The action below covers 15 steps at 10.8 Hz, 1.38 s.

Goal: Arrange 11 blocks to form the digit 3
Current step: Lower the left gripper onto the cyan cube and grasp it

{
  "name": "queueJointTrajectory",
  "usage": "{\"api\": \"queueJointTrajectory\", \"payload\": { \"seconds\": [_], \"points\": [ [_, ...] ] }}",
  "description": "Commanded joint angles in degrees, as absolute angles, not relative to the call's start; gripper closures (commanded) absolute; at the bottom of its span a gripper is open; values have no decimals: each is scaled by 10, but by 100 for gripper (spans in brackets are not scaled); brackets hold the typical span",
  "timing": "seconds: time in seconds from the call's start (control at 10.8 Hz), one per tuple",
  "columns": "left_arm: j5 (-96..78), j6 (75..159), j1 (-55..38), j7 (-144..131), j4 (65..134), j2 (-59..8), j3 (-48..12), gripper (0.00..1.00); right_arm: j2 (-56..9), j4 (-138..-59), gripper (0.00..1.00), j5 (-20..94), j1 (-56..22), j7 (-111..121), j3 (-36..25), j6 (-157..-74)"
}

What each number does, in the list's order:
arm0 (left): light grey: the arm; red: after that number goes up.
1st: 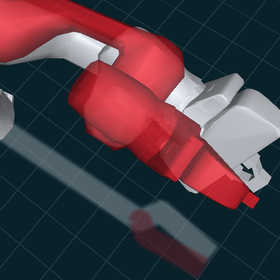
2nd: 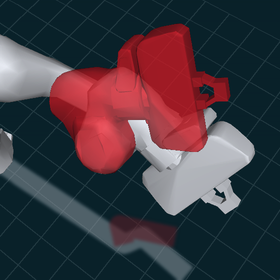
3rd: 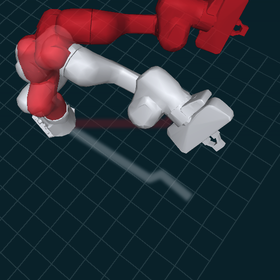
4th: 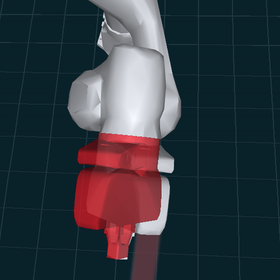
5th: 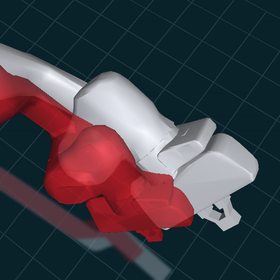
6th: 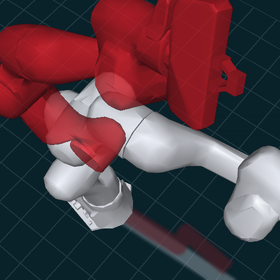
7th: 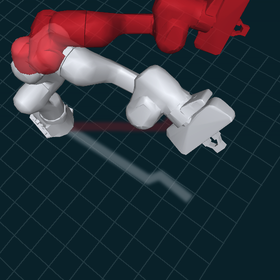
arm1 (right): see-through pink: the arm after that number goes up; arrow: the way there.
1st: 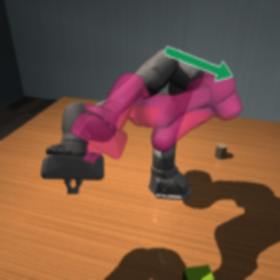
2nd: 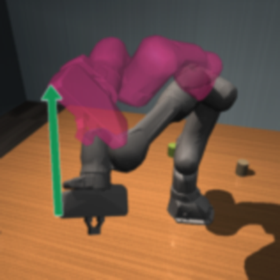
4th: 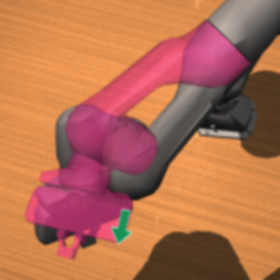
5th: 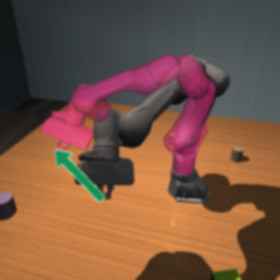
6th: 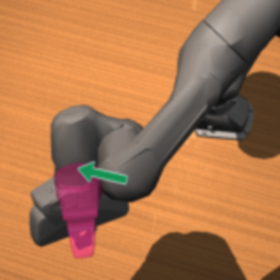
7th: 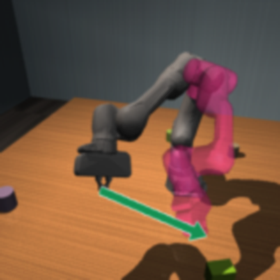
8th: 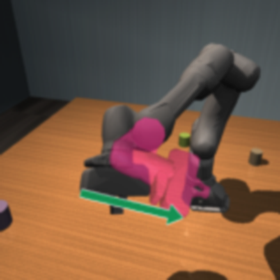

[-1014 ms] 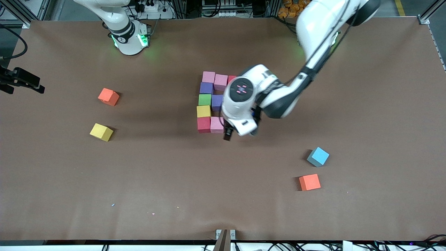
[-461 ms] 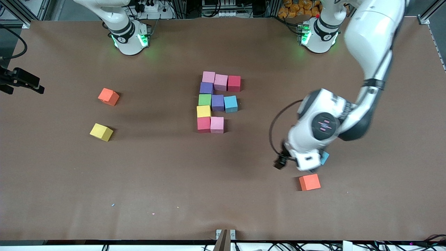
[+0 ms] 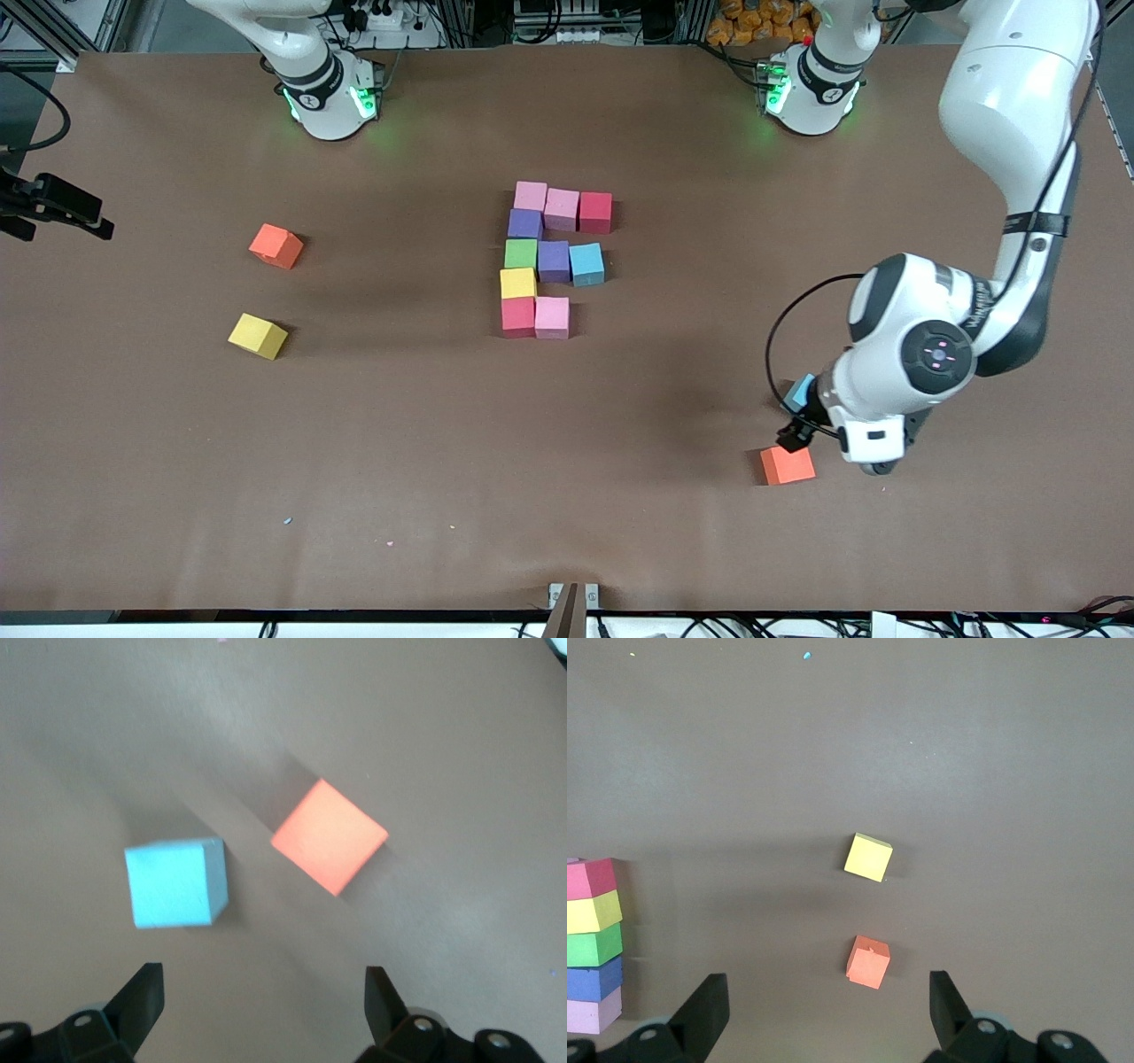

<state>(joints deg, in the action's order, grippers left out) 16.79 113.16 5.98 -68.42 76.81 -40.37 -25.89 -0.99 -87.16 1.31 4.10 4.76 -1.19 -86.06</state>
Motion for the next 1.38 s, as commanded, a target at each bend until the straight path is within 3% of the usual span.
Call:
{"api": "queueJointTrajectory", "payload": {
  "seconds": [0.0,0.74,1.29],
  "points": [
    [190,1127,76,-651,777,-397,-264,0,-17,-860,0,16,40,50,-12,-860],
    [195,1150,101,-572,774,-420,-243,0,-17,-860,0,16,40,50,-12,-860],
    [207,1224,84,-574,771,-467,-241,0,-17,-860,0,17,40,50,-12,-861]
  ]
}}
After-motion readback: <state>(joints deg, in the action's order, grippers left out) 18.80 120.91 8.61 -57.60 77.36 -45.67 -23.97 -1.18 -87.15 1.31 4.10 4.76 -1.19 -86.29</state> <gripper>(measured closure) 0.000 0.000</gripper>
